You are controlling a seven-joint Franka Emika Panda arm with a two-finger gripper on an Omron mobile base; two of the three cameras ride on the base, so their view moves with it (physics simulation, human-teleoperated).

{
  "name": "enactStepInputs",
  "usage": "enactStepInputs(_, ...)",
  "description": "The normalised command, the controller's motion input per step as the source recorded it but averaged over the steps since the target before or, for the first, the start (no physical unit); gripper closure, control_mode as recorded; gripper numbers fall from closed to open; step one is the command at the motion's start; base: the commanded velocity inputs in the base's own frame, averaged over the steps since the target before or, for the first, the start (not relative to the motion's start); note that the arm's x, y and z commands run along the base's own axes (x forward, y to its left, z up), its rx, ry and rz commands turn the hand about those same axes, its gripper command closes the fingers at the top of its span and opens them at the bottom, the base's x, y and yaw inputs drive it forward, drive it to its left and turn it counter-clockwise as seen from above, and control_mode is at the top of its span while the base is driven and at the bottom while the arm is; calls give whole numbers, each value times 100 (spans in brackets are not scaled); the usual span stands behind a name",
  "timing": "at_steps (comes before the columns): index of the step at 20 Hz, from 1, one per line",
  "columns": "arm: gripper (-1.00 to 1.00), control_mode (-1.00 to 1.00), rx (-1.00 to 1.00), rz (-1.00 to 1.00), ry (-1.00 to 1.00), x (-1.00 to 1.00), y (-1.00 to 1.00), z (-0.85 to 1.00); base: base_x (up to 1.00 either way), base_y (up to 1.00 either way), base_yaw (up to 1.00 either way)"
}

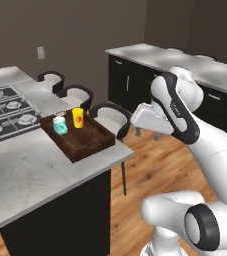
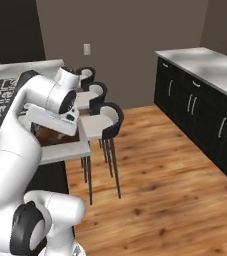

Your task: There is a tray on the dining counter. Grab the cup, mug, and pitcher and place them on the tray. The pitcher may be placed next to the tray if it cannot fit the tray.

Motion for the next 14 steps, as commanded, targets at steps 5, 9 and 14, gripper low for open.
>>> enactStepInputs(5, -100, 100, 0, 0, 0, 0, 0, 0, -90, 88, -1)
enactStepInputs(9, -100, 100, 0, 0, 0, 0, 0, 0, -47, 100, 2)
enactStepInputs(14, -100, 100, 0, 0, 0, 0, 0, 0, -15, 100, 9)
